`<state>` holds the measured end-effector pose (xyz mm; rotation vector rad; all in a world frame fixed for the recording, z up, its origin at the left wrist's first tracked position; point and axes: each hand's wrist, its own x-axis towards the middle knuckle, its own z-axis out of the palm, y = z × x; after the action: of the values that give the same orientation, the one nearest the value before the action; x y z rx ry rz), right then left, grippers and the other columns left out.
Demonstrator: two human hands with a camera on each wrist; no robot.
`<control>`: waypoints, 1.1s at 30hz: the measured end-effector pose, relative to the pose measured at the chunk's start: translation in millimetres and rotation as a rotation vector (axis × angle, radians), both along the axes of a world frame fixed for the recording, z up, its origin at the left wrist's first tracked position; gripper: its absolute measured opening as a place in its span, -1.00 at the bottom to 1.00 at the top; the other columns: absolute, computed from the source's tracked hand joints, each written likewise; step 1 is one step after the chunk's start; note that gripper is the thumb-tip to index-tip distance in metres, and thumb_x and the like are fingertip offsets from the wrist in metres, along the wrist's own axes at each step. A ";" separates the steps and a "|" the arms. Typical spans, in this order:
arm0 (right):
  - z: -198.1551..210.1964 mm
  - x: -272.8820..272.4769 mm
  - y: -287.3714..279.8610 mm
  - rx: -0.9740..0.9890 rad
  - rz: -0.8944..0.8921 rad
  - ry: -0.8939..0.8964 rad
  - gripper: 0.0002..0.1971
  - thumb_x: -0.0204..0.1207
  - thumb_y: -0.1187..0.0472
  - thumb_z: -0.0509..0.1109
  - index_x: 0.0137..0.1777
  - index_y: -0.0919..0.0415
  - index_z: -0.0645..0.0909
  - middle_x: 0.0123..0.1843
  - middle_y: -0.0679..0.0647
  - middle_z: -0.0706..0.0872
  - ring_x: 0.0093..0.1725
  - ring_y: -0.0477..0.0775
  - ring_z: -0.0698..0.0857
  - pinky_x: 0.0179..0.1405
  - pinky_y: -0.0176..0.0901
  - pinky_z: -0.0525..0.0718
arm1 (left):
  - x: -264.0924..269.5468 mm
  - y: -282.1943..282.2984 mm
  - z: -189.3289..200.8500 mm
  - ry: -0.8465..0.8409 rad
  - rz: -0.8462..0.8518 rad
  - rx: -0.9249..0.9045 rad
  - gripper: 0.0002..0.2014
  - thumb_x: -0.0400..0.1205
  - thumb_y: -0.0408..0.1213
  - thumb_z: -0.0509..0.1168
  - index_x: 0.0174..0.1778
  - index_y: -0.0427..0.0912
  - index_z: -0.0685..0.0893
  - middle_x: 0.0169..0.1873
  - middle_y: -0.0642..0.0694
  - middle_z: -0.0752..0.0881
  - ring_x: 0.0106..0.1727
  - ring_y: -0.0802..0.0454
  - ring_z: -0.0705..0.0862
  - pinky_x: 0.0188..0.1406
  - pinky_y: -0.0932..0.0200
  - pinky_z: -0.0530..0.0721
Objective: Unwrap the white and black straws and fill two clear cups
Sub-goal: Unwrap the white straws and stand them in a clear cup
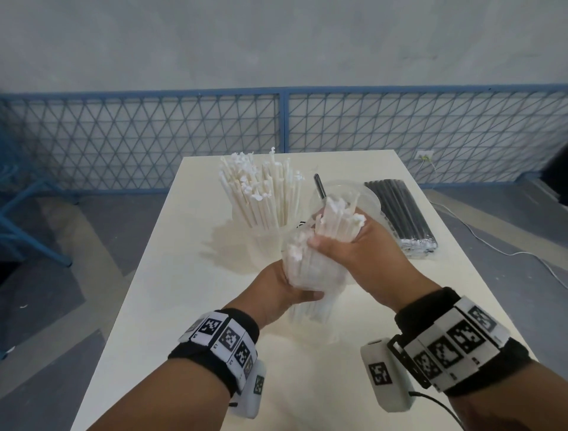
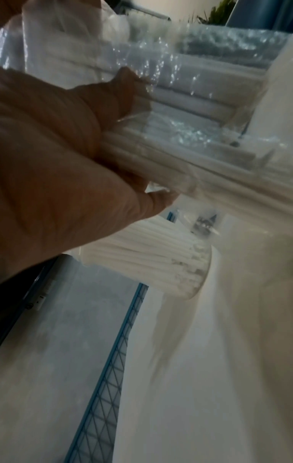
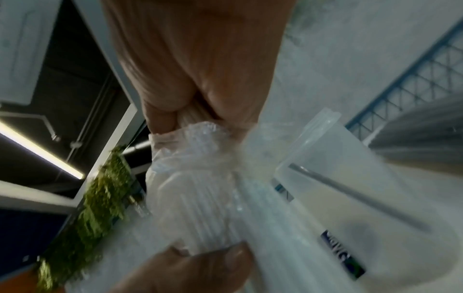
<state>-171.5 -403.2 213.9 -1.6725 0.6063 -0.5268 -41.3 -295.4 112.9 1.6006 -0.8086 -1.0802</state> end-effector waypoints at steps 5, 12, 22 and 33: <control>9.4 7.6 -5.6 -0.096 -0.052 0.088 -0.82 0.47 0.10 0.57 0.06 0.03 0.73 -0.11 -0.06 0.86 -0.12 -0.13 0.83 0.05 -0.01 0.80 | -5.6 0.5 0.1 0.071 0.012 -0.001 -0.60 0.46 -0.33 0.64 0.20 -0.03 0.81 0.10 0.03 0.88 0.18 0.12 0.82 0.35 0.11 0.68; 46.2 17.1 -16.8 -0.063 -0.133 -0.166 -0.78 0.59 0.23 0.40 0.16 0.35 0.63 -0.19 0.06 0.84 -0.16 -0.05 0.82 -0.08 -0.07 0.79 | -1.5 -2.9 -6.7 0.086 -0.031 0.055 -0.57 0.42 -0.17 0.66 0.21 0.06 0.81 0.15 0.06 0.87 0.28 0.08 0.79 0.46 0.02 0.60; 113.7 38.3 -39.3 -0.197 -0.266 -0.540 -0.77 0.57 0.37 0.32 0.19 0.39 0.46 -0.34 0.03 0.64 -0.35 0.10 0.66 -0.18 0.18 0.77 | -0.9 -6.0 -33.5 0.005 0.039 0.451 -0.10 0.32 0.14 0.66 0.49 -0.10 0.40 0.30 -0.03 0.63 0.25 -0.05 0.67 0.45 -0.16 0.64; 96.9 97.9 -20.8 -0.161 -0.319 -0.558 -0.80 0.60 0.33 0.34 0.05 0.01 0.46 -0.19 0.10 0.67 -0.31 0.00 0.68 -0.26 -0.15 0.76 | 42.2 -19.7 27.2 0.189 0.729 -0.245 0.08 0.48 -0.26 0.46 0.78 0.06 -0.12 0.71 0.00 0.14 0.63 0.11 0.20 0.60 0.07 0.21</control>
<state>-73.6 -424.0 310.9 -1.4852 0.4222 -1.2497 0.9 -315.1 140.2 1.3844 -0.1779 -0.5628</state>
